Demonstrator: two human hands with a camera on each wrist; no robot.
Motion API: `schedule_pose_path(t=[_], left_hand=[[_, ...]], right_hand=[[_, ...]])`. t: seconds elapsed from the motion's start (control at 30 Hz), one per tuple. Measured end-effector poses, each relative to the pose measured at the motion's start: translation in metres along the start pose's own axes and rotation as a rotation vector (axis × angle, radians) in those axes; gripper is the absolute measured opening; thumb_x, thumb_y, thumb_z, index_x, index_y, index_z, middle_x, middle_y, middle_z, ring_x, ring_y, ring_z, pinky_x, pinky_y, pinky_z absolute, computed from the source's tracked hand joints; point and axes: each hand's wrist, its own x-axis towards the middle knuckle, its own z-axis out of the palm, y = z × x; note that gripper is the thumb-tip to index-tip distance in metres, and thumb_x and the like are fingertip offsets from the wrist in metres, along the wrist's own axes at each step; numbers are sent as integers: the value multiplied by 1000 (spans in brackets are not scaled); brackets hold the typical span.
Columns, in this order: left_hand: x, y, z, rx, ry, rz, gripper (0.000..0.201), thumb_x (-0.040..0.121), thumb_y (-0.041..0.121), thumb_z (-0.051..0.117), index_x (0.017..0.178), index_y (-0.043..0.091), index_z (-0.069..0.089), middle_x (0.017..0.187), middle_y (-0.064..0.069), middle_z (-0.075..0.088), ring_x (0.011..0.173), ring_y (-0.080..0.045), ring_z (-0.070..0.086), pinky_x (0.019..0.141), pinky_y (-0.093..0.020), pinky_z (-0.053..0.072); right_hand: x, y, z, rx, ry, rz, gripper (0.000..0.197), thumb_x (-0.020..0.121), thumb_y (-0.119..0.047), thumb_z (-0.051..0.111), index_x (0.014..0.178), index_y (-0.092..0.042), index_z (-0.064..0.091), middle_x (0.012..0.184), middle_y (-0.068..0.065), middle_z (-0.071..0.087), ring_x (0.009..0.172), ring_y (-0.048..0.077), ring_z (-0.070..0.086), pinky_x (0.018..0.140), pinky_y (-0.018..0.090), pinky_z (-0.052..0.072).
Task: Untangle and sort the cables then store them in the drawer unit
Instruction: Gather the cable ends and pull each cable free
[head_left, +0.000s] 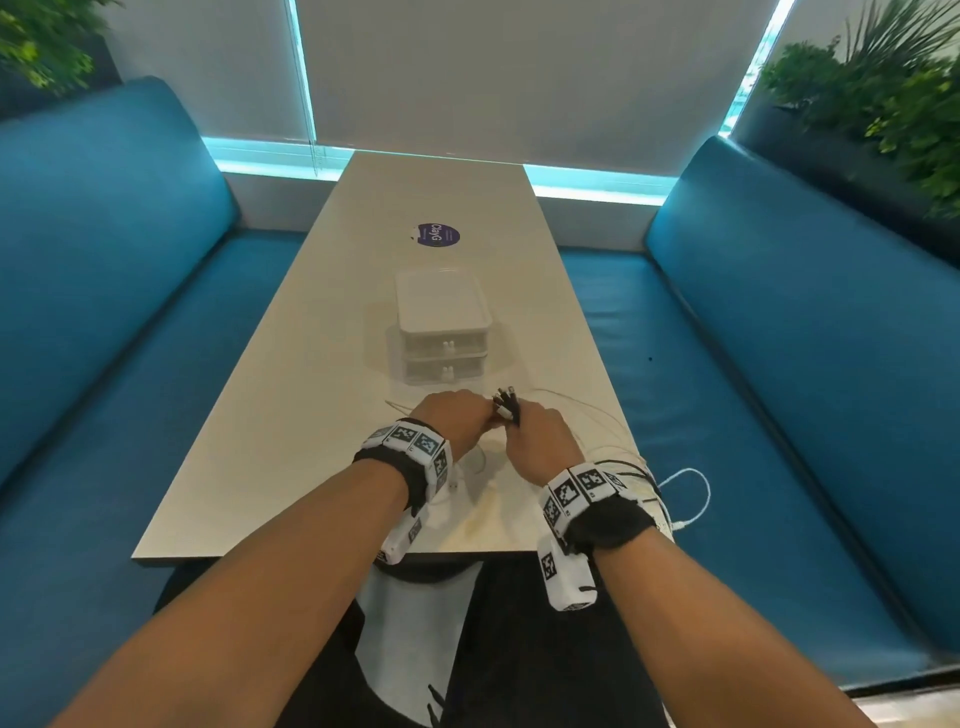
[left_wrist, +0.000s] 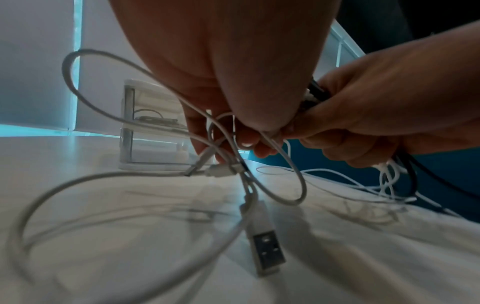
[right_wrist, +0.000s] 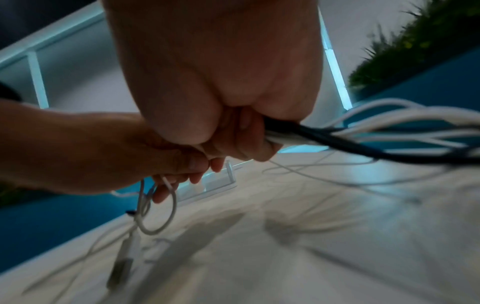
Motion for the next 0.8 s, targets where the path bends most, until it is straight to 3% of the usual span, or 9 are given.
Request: schedule_pose_path(t=[0.1, 0.2, 0.33, 0.47, 0.57, 0.7, 0.8], left_hand=[[-2, -6, 2, 7, 6, 29, 31, 106, 37, 38, 110, 17, 62, 99, -5, 67, 86, -27, 64, 71, -36, 51], [-3, -16, 7, -26, 10, 69, 16, 102, 20, 45, 105, 19, 61, 99, -2, 65, 86, -26, 62, 73, -38, 50], [-3, -20, 9, -88, 41, 93, 21, 96, 6, 47, 100, 21, 61, 96, 3, 59, 87, -23, 57, 72, -39, 49], [-4, -22, 14, -92, 89, 73, 20, 95, 4, 50, 102, 17, 63, 115, 1, 53, 99, -24, 52, 76, -43, 51], [-6, -25, 14, -162, 82, 61, 18, 98, 9, 50, 104, 14, 66, 123, 1, 52, 103, -26, 50, 83, -43, 48], [-12, -26, 7, -271, 15, 13, 21, 100, 31, 50, 110, 18, 65, 107, 0, 63, 98, -23, 59, 81, -35, 46], [-18, -36, 9, -244, 8, -47, 27, 99, 46, 50, 106, 23, 63, 100, -1, 66, 87, -22, 60, 76, -34, 49]], right_hand=[[4, 5, -2, -21, -15, 22, 26, 97, -22, 46, 115, -15, 64, 108, 14, 67, 96, 33, 64, 78, 37, 51], [3, 12, -5, -86, 35, 59, 24, 100, -28, 46, 113, -18, 63, 104, 12, 66, 93, 34, 64, 72, 35, 47], [2, 12, -5, -112, 74, 85, 23, 101, -30, 44, 110, -18, 62, 101, 10, 66, 87, 31, 64, 72, 36, 50], [3, 18, -8, -97, 77, 102, 23, 101, -29, 45, 108, -18, 63, 99, 9, 67, 84, 29, 63, 74, 38, 52], [2, 24, -10, -50, 16, 142, 25, 99, -28, 47, 113, -18, 65, 104, 9, 68, 91, 30, 64, 81, 40, 53], [2, 29, -11, -48, 31, 161, 27, 99, -29, 46, 115, -18, 65, 106, 10, 68, 94, 30, 64, 80, 38, 51], [1, 35, -16, -89, 71, 193, 27, 100, -31, 44, 114, -19, 64, 105, 8, 68, 91, 30, 64, 77, 35, 49]])
